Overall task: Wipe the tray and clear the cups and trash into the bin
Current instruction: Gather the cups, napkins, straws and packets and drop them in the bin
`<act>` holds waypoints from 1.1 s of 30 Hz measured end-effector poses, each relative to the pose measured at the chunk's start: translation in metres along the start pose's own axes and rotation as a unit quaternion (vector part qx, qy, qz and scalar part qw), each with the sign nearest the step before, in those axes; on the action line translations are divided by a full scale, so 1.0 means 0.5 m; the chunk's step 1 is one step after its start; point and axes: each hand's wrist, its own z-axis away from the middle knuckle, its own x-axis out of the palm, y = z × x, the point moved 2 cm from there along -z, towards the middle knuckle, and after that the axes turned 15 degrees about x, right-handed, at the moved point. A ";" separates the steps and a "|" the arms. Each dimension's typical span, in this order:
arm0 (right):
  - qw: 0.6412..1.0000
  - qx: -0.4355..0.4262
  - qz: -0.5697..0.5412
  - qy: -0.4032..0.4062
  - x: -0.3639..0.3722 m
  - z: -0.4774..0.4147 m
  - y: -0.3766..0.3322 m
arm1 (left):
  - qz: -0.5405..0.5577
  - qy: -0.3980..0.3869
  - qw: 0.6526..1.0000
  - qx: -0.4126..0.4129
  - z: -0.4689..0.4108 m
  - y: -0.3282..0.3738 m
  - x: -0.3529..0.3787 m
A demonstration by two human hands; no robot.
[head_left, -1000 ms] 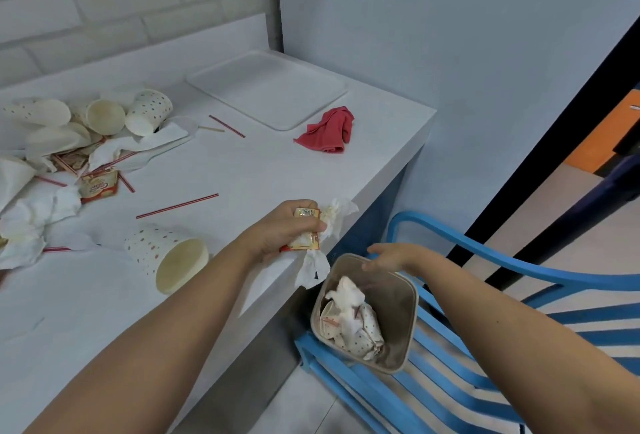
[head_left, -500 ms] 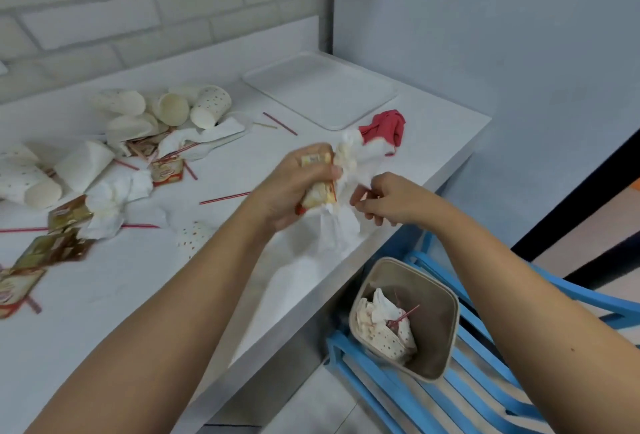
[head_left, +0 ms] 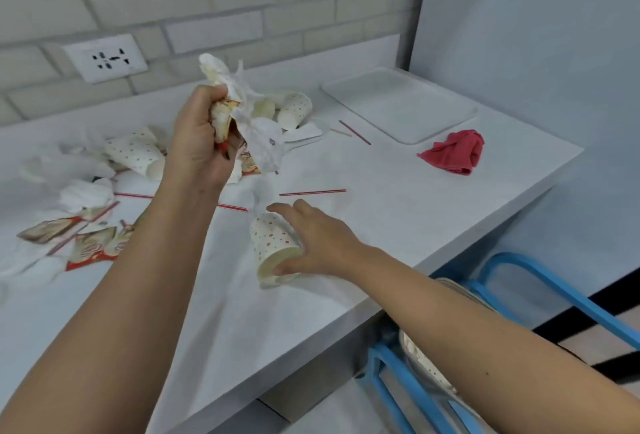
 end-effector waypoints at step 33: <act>0.899 0.403 -0.030 -0.172 -0.090 0.295 0.531 | -0.210 -0.315 0.893 -0.242 0.398 -0.388 0.217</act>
